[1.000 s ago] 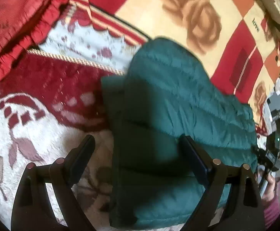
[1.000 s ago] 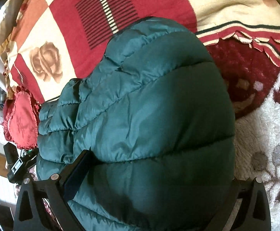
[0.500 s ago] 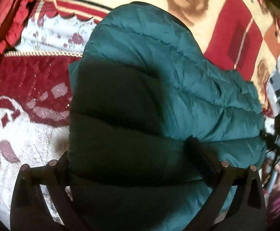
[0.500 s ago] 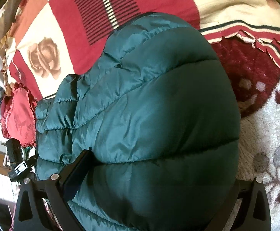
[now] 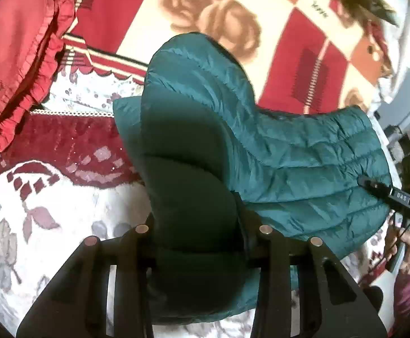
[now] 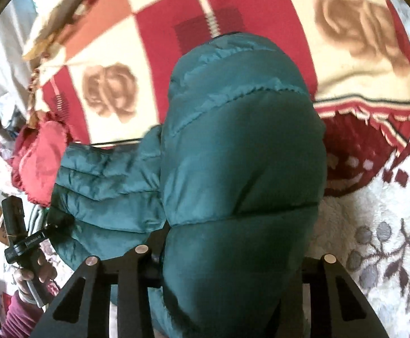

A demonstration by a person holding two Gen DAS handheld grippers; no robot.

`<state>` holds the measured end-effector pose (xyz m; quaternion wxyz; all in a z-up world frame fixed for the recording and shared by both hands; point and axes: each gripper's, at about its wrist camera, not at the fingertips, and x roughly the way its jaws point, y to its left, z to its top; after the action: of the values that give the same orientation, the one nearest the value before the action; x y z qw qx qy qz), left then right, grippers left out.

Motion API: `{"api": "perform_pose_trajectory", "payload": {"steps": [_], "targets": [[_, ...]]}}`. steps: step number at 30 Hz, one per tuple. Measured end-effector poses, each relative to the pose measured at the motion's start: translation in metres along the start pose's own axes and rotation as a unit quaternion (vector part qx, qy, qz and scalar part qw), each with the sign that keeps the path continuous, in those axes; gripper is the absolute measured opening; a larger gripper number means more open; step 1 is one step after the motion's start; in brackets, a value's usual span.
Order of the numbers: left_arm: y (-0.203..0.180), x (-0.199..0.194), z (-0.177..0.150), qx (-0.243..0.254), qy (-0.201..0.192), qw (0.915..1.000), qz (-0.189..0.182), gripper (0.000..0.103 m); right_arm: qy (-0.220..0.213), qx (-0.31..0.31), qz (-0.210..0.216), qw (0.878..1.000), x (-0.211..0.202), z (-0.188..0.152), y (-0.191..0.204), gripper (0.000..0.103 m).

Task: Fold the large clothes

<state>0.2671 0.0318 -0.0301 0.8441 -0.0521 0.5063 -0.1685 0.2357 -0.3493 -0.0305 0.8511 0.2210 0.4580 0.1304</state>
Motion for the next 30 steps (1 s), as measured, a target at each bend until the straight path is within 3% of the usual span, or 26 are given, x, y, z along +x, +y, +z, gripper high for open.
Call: {"api": "perform_pose_trajectory", "payload": {"steps": [7, 8, 10, 13, 17, 19, 20, 21, 24, 26, 30], "targets": [[0.007, -0.059, -0.032, -0.001, -0.006, 0.9998, -0.018, 0.034, 0.019, 0.006, 0.051, 0.999, -0.033, -0.029, 0.020, 0.042], [0.009, -0.067, -0.038, -0.003, -0.006, 0.9996, -0.026, 0.029, 0.022, 0.010, 0.059, 0.998, -0.036, -0.035, 0.020, 0.042], [0.010, -0.088, -0.053, 0.001, 0.001, 0.9991, -0.042, 0.029, 0.030, 0.020, 0.072, 0.997, -0.042, -0.051, 0.017, 0.042], [0.008, -0.098, -0.069, 0.015, 0.001, 0.9997, -0.018, 0.029, 0.037, 0.017, 0.078, 0.996, -0.049, -0.074, 0.015, 0.042], [0.018, -0.082, -0.084, 0.004, 0.011, 0.9999, 0.004, 0.029, 0.041, 0.042, 0.053, 0.997, -0.040, -0.084, 0.000, 0.042], [0.026, -0.074, -0.086, -0.019, 0.015, 0.9997, 0.002, 0.029, 0.045, 0.036, 0.002, 0.998, -0.030, -0.084, -0.006, 0.054], [0.030, -0.071, -0.085, -0.028, 0.017, 0.9995, 0.002, 0.031, 0.048, 0.029, -0.026, 0.998, -0.027, -0.084, -0.006, 0.071], [0.033, -0.068, -0.084, -0.040, 0.017, 0.9991, -0.001, 0.036, 0.048, 0.021, -0.056, 0.997, -0.024, -0.083, -0.006, 0.078], [0.034, -0.067, -0.082, -0.038, 0.009, 0.9990, 0.023, 0.050, 0.023, 0.004, -0.114, 0.993, -0.034, -0.078, -0.002, 0.083], [0.034, -0.066, -0.079, -0.034, 0.009, 0.9987, 0.036, 0.050, -0.001, -0.008, -0.153, 0.988, -0.049, -0.074, 0.004, 0.084], [0.032, -0.079, -0.073, -0.036, -0.012, 0.9980, 0.050, 0.050, -0.026, -0.046, -0.147, 0.988, -0.080, -0.070, 0.027, 0.084]]}}
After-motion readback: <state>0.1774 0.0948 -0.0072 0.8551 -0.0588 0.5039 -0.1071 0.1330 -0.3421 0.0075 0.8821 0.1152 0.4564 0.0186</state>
